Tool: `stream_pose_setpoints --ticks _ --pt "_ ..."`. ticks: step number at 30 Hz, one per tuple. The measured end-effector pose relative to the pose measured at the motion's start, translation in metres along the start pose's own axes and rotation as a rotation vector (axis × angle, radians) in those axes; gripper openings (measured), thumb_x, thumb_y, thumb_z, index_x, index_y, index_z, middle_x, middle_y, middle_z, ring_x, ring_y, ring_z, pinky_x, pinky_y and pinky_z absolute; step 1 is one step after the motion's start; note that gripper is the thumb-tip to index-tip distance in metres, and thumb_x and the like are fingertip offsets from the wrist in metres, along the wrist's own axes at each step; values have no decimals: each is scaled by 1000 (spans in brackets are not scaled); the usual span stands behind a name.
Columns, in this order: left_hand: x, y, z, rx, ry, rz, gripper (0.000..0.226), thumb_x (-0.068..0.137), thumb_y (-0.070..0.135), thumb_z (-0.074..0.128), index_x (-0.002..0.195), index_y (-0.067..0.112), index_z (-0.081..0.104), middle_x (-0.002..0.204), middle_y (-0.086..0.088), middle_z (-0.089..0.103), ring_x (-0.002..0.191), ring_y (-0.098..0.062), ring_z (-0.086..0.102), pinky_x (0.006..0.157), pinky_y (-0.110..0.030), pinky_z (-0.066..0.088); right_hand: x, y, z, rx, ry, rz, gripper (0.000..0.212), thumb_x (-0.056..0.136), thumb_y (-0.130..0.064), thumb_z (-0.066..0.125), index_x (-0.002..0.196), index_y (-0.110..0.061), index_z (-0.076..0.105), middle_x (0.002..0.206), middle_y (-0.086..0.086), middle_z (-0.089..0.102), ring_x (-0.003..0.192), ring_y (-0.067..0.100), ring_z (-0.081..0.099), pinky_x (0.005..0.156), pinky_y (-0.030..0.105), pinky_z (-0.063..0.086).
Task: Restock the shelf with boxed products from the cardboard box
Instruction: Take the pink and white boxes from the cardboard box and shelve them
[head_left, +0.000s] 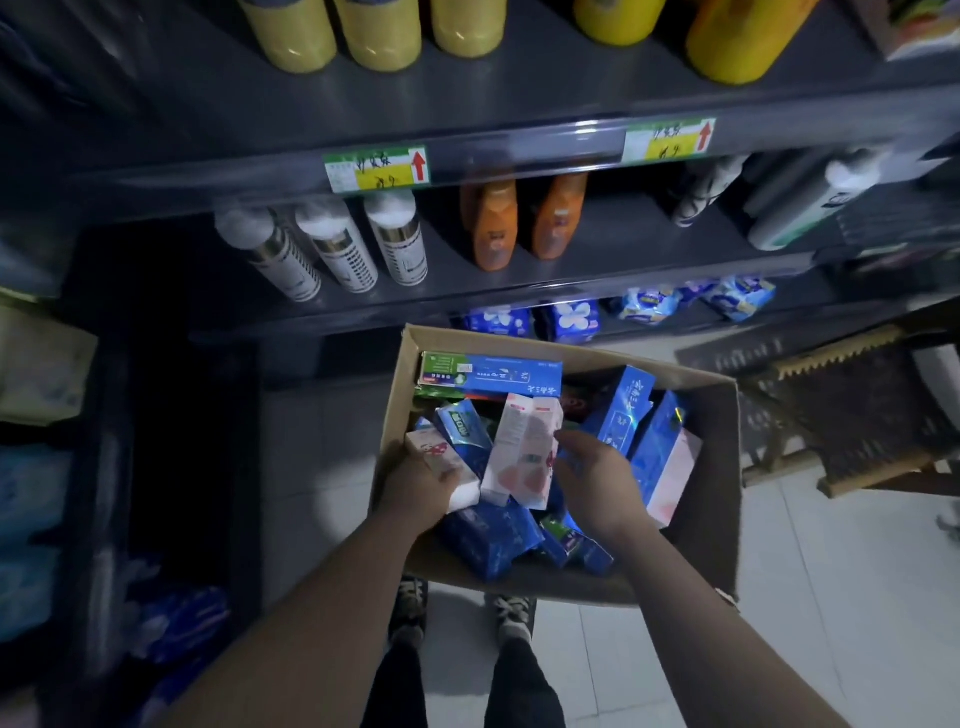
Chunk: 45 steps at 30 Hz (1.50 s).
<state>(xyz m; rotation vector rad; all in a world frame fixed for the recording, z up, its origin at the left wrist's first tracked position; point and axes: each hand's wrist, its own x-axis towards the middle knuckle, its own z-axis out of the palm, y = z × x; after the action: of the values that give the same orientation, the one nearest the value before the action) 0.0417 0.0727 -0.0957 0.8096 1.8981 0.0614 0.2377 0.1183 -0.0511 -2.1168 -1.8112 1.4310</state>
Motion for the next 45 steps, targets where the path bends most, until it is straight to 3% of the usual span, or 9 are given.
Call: stream_pose_setpoints --ticks 6,11,15,21,23,27,31,37,45 --pt "1 5 5 -430 -58 -289 26 91 28 62 113 16 55 116 -9 57 107 -30 57 78 -41 57 13 6 9 3 -18 36 39 97 -11 47 136 -11 52 132 10 59 113 25 59 71 20 39" --pt "-4 1 -3 -400 34 -167 30 87 29 65 114 16 60 104 -3 63 97 -24 61 82 -44 57 20 3 18 10 -52 125 25 93 -4 44 113 -4 59 99 9 63 71 20 55 43 17 35" --pt "-19 -1 -26 -111 230 36 27 86 27 63 105 8 64 100 -8 68 87 -23 61 70 -26 43 24 -2 31 30 -113 226 26 92 -8 47 117 -4 56 107 10 59 85 27 58 52 24 42" --pt "-24 3 -50 -129 310 208 18 91 20 59 104 8 63 96 -6 66 79 -21 59 61 -28 44 34 -2 55 -42 -152 320 42 94 -16 54 130 2 45 126 15 53 112 31 52 80 34 48" --pt "-21 -2 -54 -156 335 221 20 91 21 58 106 9 63 99 -8 66 80 -19 59 61 -24 39 34 -3 60 -85 -143 331 46 95 -15 50 136 2 35 131 18 48 118 34 49 78 36 47" --pt "-20 -8 -59 -238 340 236 18 92 20 59 106 10 64 96 -4 66 74 -8 59 55 -11 40 32 -5 60 102 -72 365 42 94 -16 46 135 -10 40 121 16 57 91 29 57 56 28 41" --pt "-23 -12 -69 -310 342 223 31 92 22 60 120 10 60 111 -8 65 89 -20 64 64 -21 43 25 -14 52 237 -29 364 47 95 -20 50 137 -7 33 122 16 56 88 26 52 49 25 35" --pt "-48 -7 -95 -399 407 285 41 92 19 60 131 11 50 113 -7 61 97 -20 60 81 -32 52 -6 -43 29 383 35 298 35 92 -23 56 115 3 56 99 13 62 65 15 55 37 17 39" --pt "-102 6 -149 -566 515 331 39 91 22 62 126 8 54 110 -6 59 98 -22 60 82 -45 57 -62 -106 -18 674 31 81 22 85 -15 68 102 -2 64 86 9 68 64 17 62 47 25 46"
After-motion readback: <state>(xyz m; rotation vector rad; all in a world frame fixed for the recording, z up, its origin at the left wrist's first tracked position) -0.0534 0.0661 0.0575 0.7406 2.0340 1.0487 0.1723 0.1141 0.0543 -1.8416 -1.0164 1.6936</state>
